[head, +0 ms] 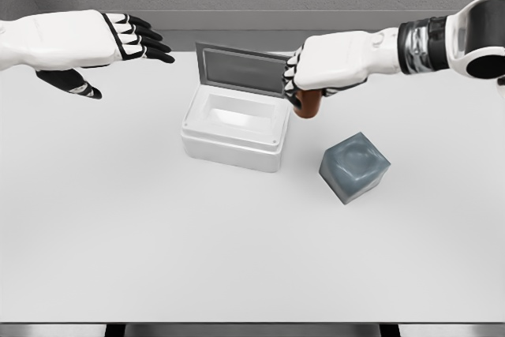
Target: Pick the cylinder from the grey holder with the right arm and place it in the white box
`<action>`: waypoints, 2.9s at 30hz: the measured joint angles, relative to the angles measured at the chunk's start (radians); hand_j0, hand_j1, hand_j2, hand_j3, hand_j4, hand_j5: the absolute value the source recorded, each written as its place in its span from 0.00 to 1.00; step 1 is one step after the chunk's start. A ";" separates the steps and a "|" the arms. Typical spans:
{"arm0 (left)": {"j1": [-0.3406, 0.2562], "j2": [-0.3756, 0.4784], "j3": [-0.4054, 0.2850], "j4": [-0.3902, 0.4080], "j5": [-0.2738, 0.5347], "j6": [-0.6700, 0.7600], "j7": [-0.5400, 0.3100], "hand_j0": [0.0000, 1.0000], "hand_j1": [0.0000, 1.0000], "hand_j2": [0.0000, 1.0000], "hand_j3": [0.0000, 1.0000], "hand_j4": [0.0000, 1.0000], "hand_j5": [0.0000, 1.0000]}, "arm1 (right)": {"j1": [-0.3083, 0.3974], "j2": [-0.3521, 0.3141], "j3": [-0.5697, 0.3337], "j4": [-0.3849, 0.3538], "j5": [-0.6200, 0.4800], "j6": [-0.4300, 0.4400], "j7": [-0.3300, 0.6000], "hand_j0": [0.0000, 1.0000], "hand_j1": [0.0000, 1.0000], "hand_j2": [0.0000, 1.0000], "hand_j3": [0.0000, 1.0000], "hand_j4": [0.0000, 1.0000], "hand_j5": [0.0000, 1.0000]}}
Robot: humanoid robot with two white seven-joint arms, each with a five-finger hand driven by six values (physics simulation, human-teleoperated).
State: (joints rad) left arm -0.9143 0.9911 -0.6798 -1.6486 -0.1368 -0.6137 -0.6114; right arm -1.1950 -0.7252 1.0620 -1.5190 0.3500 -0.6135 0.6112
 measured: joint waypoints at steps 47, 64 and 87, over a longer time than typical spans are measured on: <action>-0.002 0.009 -0.031 -0.004 0.000 0.000 0.000 1.00 1.00 1.00 1.00 1.00 1.00 | -0.032 0.202 0.008 0.123 0.058 0.000 0.000 1.00 1.00 1.00 1.00 1.00 1.00; -0.169 -0.025 -0.058 -0.015 0.011 0.017 0.000 1.00 1.00 1.00 1.00 1.00 1.00 | 0.147 -0.082 -0.213 -0.206 -0.115 -0.001 0.000 1.00 1.00 1.00 1.00 1.00 1.00; -0.314 -0.356 -0.255 0.346 -0.101 0.062 0.000 1.00 1.00 1.00 1.00 1.00 1.00 | 1.055 -0.028 -1.016 -0.183 -0.533 0.000 0.000 1.00 1.00 1.00 1.00 1.00 1.00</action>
State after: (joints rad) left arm -1.2287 0.6348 -0.9346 -1.3023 -0.2380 -0.5518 -0.6114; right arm -0.1396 -0.7532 0.0456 -1.7015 -0.1832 -0.6139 0.6114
